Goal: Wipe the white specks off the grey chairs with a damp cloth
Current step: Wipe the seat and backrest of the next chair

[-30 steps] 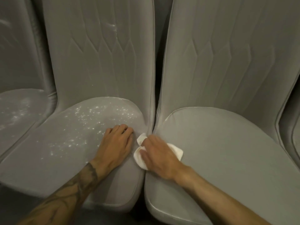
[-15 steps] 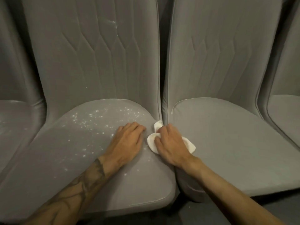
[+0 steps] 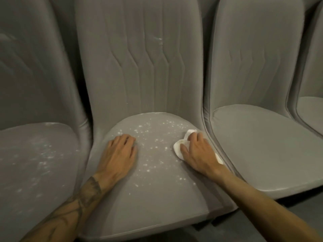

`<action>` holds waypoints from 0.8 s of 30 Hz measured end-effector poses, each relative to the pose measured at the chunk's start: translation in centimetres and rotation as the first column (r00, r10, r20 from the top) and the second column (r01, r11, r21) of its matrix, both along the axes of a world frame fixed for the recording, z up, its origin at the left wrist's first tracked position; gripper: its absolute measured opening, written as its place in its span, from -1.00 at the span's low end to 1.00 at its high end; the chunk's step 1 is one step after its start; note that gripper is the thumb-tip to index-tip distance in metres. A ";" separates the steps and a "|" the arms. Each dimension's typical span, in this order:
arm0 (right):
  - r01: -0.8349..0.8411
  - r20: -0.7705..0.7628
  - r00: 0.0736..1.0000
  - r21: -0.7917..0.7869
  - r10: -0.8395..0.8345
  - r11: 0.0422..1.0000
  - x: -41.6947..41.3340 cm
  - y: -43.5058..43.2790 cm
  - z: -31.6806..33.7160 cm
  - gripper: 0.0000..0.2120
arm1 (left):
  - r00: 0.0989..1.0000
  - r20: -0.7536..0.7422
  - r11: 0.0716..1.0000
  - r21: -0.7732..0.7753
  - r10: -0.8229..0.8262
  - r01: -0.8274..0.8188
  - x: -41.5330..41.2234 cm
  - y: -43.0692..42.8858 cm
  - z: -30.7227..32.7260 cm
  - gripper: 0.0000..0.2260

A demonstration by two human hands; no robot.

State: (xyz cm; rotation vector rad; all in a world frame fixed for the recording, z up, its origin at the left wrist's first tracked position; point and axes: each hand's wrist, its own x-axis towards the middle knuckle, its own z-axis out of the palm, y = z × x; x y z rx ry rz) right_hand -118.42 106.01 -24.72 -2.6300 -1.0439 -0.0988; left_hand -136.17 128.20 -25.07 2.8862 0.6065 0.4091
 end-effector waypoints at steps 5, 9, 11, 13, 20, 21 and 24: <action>0.065 0.105 0.993 -0.085 -0.056 0.994 2.2 -0.7 0.2 -0.70 | 0.998 -0.013 0.998 0.022 0.064 -0.064 -2.0 5.6 -0.5 -0.59; 0.274 0.082 0.959 -0.028 -0.271 0.961 3.9 3.6 -0.1 -0.66 | 0.997 0.036 0.994 0.084 0.065 -0.068 -3.2 7.8 -0.9 -0.68; 0.249 0.061 0.966 0.042 -0.252 0.967 3.6 6.4 -0.5 -0.66 | 0.999 0.041 0.994 0.100 0.031 -0.035 -3.7 8.6 -1.2 -0.70; 0.081 0.043 0.996 0.078 -0.084 0.994 2.6 8.1 -1.4 -0.69 | 0.999 0.038 0.994 0.111 -0.008 0.003 -4.2 9.1 -1.7 -0.67; 0.205 0.026 0.978 0.055 -0.206 0.977 7.6 7.3 -1.1 -0.76 | 1.000 0.023 0.998 0.059 0.009 -0.010 -4.4 8.6 -2.5 -0.59; 0.255 0.016 0.966 0.059 -0.257 0.965 7.6 8.1 -0.9 -0.75 | 0.999 0.035 0.998 0.057 0.013 -0.015 -4.3 8.6 -2.6 -0.58; 0.248 0.007 0.968 0.085 -0.249 0.965 5.7 11.7 -1.0 -0.72 | 0.998 0.060 0.998 0.056 0.013 -0.016 -4.0 8.9 -3.0 -0.60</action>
